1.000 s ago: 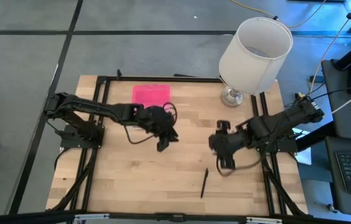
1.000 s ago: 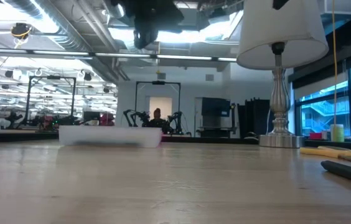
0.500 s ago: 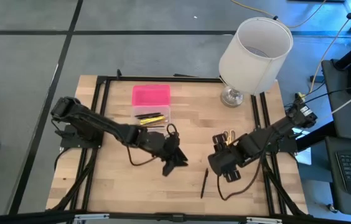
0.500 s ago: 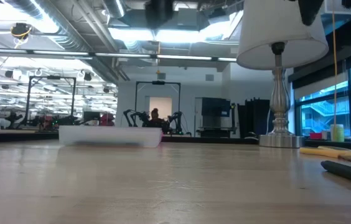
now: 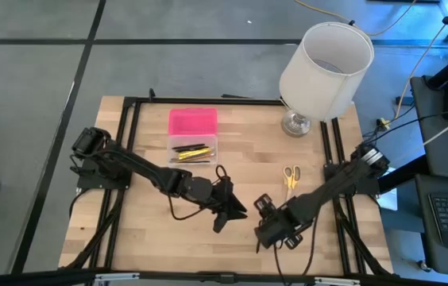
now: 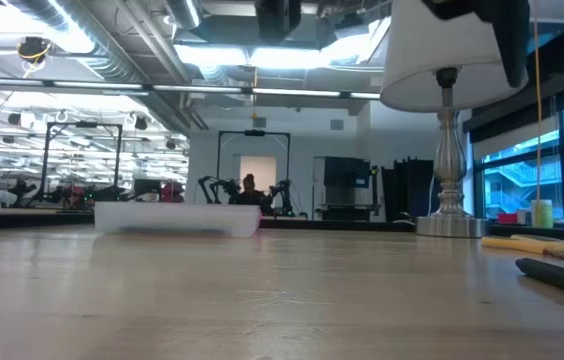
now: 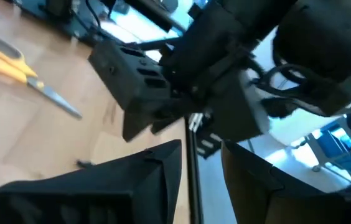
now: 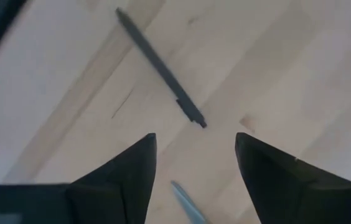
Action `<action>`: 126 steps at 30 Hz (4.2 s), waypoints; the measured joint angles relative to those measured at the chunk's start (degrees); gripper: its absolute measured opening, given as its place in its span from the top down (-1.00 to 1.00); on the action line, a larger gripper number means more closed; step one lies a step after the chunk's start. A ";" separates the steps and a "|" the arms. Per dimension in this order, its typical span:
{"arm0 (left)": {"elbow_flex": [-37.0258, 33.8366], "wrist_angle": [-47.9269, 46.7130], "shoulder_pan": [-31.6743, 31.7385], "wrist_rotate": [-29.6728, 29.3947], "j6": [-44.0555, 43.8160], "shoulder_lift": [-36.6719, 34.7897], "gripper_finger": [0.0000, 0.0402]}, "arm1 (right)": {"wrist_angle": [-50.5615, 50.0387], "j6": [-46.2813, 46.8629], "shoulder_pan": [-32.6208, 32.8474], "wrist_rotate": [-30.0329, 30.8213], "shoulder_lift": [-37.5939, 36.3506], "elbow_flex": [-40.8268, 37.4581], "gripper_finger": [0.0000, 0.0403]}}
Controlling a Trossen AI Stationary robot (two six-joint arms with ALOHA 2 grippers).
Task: Pick & place school supplies into a supply box
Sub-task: Put the black pen into the pink supply box
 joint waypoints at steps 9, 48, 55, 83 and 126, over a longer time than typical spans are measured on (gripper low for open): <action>0.00 -18.32 -3.01 -1.19 -7.08 -2.03 0.55 | 1.61 -6.68 0.53 -0.08 7.57 0.00 0.08; 0.00 -23.82 -5.14 -4.65 -11.35 -2.20 0.57 | 3.67 -12.38 -2.15 -0.94 19.71 0.13 0.68; 0.00 -23.82 -5.14 -4.63 -11.35 -2.20 0.57 | 3.52 -12.00 -2.20 -1.02 19.71 0.09 0.76; 0.00 -24.21 -4.59 -7.53 2.47 -13.31 0.57 | -7.01 0.03 -3.12 -0.63 2.43 -0.11 0.74; 0.00 4.26 1.05 -6.10 35.83 -14.62 0.09 | 30.16 10.33 -6.79 15.90 -21.23 0.04 0.74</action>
